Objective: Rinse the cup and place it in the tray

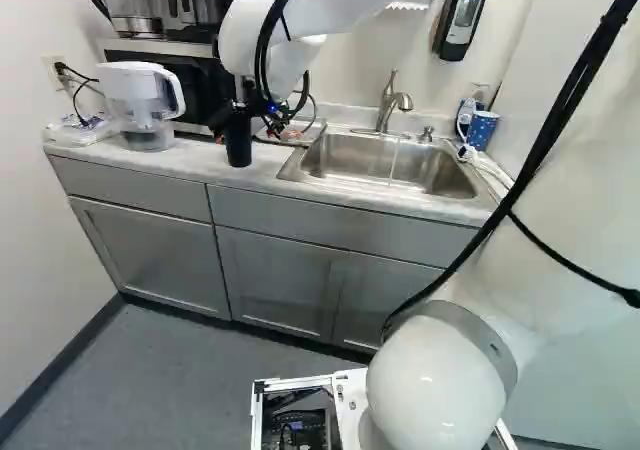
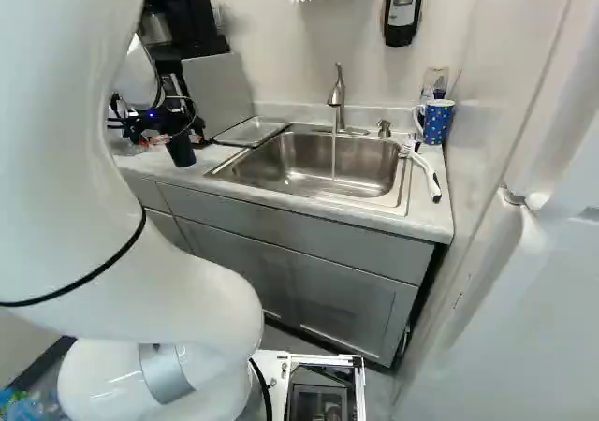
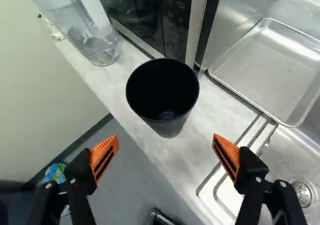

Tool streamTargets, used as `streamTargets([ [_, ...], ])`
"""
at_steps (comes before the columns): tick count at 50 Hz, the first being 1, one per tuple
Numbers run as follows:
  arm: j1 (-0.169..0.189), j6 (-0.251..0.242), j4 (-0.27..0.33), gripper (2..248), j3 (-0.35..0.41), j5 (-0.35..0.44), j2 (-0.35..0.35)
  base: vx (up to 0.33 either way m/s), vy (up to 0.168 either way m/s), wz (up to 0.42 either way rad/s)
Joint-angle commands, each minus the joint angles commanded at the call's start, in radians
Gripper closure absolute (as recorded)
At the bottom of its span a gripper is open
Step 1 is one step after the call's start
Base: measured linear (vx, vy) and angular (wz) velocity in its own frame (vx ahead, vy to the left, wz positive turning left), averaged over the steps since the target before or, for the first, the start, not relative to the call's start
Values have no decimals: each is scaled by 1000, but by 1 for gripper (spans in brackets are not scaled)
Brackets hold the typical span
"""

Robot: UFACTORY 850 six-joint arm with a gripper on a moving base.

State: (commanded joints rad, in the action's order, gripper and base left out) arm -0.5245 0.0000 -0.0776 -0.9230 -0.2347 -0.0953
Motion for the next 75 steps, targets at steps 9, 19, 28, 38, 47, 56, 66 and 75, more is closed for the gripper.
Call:
streamTargets([
  [9, -3, 0, 0, 3, 11, 46, 10, 0, 0, 0],
  [19, -7, 0, 0, 3, 25, 100, 20, 0, 0, 0],
  [28, -10, 0, 0, 3, 38, 148, 28, 0, 0, 0],
  [38, -15, 0, 0, 3, 53, 202, 37, 0, 0, 0],
  [47, -19, 0, 0, 3, 67, 251, 44, 0, 0, 0],
  [56, -23, 0, 0, 3, 81, 301, 51, 0, 0, 0],
  [66, -27, 0, 0, 3, 97, 358, 59, 0, 0, 0],
  [75, -32, 0, 0, 3, 113, 410, 63, 0, 0, 0],
])
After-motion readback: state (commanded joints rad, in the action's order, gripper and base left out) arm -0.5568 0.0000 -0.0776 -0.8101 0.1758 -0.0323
